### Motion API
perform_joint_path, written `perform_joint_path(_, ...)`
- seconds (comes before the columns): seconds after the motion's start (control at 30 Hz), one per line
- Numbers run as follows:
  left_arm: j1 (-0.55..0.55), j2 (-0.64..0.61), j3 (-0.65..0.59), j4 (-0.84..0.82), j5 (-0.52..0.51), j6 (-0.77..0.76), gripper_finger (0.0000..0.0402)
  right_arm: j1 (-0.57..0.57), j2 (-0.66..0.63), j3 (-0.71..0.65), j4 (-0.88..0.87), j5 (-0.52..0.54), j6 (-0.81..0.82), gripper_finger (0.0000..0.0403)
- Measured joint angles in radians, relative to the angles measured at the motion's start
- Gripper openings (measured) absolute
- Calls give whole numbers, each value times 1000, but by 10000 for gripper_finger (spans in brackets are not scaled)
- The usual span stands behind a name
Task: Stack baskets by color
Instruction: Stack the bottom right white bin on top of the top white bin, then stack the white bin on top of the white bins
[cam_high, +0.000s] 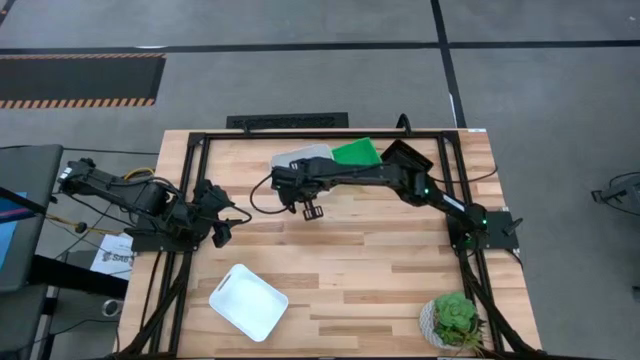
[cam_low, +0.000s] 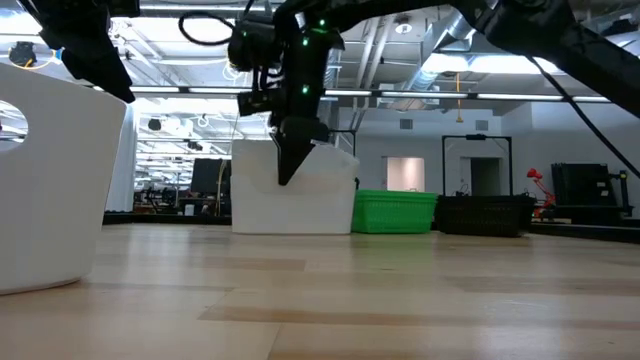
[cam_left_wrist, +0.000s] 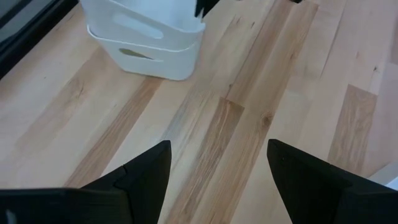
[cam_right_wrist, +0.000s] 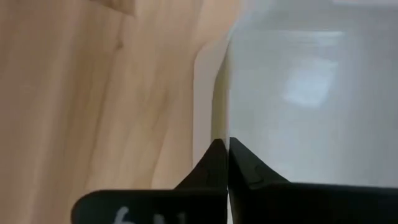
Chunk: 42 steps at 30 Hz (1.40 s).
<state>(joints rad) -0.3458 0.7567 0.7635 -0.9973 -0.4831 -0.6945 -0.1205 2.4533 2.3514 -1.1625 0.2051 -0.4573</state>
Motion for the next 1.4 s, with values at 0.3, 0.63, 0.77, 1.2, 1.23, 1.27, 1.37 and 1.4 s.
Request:
perform_joint_path(0.3, 0, 0, 0, 1, 0, -6, 254, 9, -32, 0, -30, 2, 0, 5)
perform_joint_path(0.63, 0, 0, 0, 1, 0, -9, 254, -9, -26, 0, -14, -107, 15, 11)
perform_joint_path(0.77, 0, 0, 0, 1, 0, -9, 254, -16, -26, 0, -4, -107, 16, 29)
perform_joint_path(1.2, 0, 0, 0, 0, 2, -8, 254, -20, -26, 0, 86, -106, -15, 99)
perform_joint_path(1.23, 0, 0, 0, -1, 2, -8, 254, -20, -26, 0, 86, -106, -16, 103)
perform_joint_path(1.27, 0, 0, 0, -3, 3, -8, 254, -20, -27, 0, 86, -106, -16, 107)
perform_joint_path(1.37, 0, 0, 0, -7, 3, -6, 254, -20, -54, -1, 68, -105, -4, 124)
perform_joint_path(1.4, 0, 0, 0, -7, 4, -2, 254, -19, -71, 1, 70, -105, 12, 131)
